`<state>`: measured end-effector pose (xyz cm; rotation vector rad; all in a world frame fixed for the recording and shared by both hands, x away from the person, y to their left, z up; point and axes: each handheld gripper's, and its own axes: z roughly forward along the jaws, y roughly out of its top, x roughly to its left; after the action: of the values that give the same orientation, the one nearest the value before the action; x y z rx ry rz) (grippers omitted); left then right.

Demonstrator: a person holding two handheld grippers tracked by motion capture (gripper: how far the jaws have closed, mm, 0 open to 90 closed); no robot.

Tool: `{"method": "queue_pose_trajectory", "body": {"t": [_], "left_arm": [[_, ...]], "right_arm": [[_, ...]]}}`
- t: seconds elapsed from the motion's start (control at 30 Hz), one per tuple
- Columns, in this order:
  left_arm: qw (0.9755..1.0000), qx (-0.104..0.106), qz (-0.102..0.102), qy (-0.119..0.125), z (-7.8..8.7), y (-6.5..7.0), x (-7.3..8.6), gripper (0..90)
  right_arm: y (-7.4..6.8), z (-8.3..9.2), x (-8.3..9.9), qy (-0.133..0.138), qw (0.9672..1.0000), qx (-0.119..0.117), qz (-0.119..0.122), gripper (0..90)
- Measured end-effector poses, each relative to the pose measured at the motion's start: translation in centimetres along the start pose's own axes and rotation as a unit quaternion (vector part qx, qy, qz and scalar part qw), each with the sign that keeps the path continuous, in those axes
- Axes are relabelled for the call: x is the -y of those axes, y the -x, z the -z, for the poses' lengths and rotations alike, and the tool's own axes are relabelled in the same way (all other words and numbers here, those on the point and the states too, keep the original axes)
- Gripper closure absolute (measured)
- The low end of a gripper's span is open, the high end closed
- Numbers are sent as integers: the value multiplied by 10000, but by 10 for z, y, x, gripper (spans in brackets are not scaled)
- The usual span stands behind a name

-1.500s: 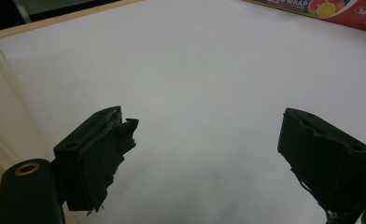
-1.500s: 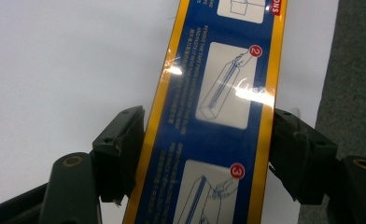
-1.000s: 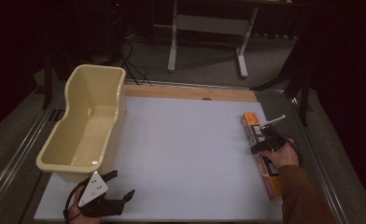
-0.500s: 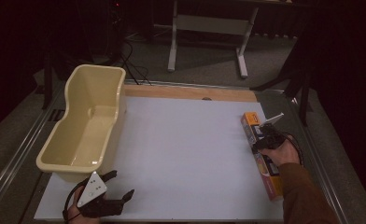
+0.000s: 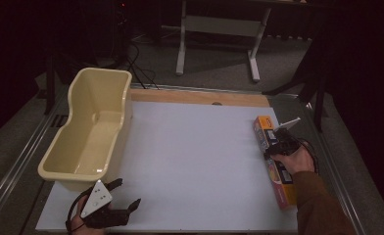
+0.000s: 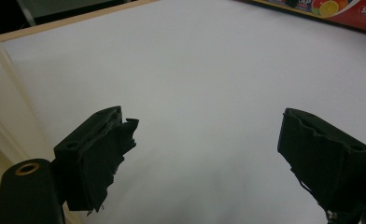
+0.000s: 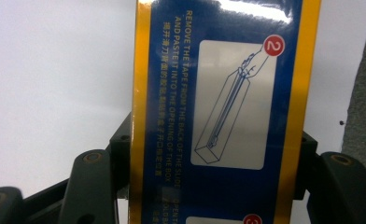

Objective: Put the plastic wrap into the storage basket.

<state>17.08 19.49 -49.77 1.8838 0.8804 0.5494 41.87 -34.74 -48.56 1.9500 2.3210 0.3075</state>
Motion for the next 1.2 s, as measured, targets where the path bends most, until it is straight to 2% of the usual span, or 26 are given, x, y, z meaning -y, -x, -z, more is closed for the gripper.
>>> {"method": "queue_pose_trajectory", "body": {"t": [0.1, 0.2, 0.4, 0.5, 0.7, 0.83, 0.9, 0.93, 1.1, 1.2], "left_arm": [[10000, -2, 4, 4, 0, 0, 0, 153], [10000, -6, -4, 1, 0, 0, 0, 153], [10000, -8, -13, 2, 0, 0, 0, 153], [10000, -8, -5, 8, 0, 0, 0, 153], [10000, -5, 3, 18, 0, 0, 0, 153], [10000, -2, 2, 24, 0, 0, 0, 153], [10000, -2, 2, 24, 0, 0, 0, 153], [10000, 0, -3, 19, 0, 0, -1, 153], [10000, -3, -2, 28, 0, 0, -1, 153], [10000, 1, -1, 28, 0, 0, -1, 153]], "right_arm": [[0, 4, 0, 48, 9999, -120, -41, 401], [-1, 8, 0, 68, 9990, -432, -133, 402], [-8, 18, -1, 246, 9967, -771, -76, 402], [-13, 22, -3, 335, 9946, -980, -98, 401], [-26, 29, -7, 456, 9890, -1400, -136, 401], [-36, 31, -9, 534, 9852, -1630, -60, 401], [-39, 32, -9, 531, 9843, -1680, -56, 401], [-46, 34, -11, 565, 9814, -1832, -60, 401], [-59, 38, -15, 648, 9760, -2078, -97, 401], [-67, 38, -17, 670, 9710, -2291, -106, 401]]}}
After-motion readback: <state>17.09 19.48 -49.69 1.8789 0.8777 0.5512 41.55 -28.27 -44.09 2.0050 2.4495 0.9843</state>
